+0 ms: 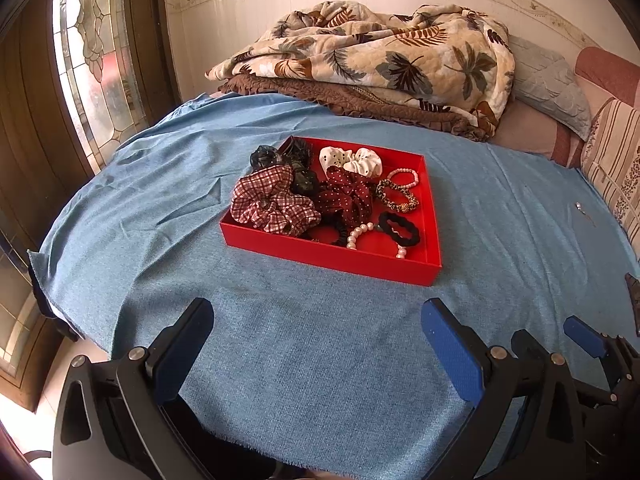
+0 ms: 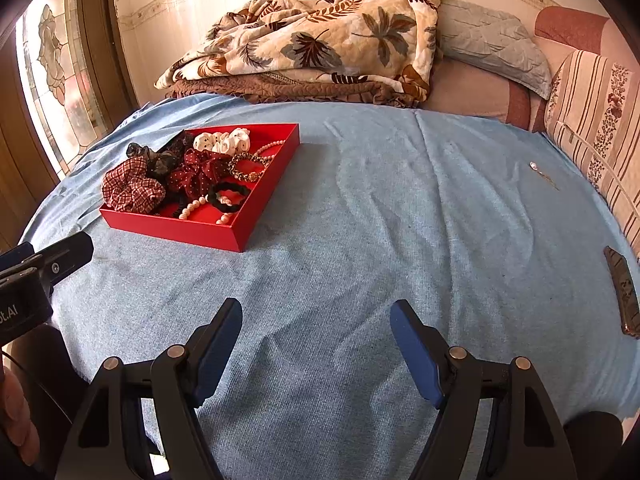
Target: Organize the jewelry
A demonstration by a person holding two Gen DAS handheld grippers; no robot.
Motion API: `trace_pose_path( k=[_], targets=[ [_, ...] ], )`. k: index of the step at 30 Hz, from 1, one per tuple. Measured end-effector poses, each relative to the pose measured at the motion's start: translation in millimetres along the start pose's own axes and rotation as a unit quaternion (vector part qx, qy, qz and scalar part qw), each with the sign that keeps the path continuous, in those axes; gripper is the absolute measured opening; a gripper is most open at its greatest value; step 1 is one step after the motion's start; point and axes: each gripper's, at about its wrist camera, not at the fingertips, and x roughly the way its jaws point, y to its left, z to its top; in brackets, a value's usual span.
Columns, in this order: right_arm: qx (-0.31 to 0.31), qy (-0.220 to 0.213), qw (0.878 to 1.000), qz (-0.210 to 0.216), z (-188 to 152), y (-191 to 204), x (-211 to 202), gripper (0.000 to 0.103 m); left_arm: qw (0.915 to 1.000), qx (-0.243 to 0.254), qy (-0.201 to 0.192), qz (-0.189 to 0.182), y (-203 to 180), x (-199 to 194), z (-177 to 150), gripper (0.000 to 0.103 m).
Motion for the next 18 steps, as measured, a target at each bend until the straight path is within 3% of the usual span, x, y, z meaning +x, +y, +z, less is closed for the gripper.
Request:
trace_pose_path(
  k=[10, 18],
  targets=[
    [0.002, -0.001, 1.000, 0.001, -2, 0, 0, 0.081, 1.0000, -0.007, -0.001, 0.005, 1, -2, 0, 0.103],
    [-0.003, -0.013, 1.000, 0.001, -3, 2, -4, 0.081, 0.9983, -0.018, -0.040, 0.039, 7, -13, 2, 0.103]
  ],
)
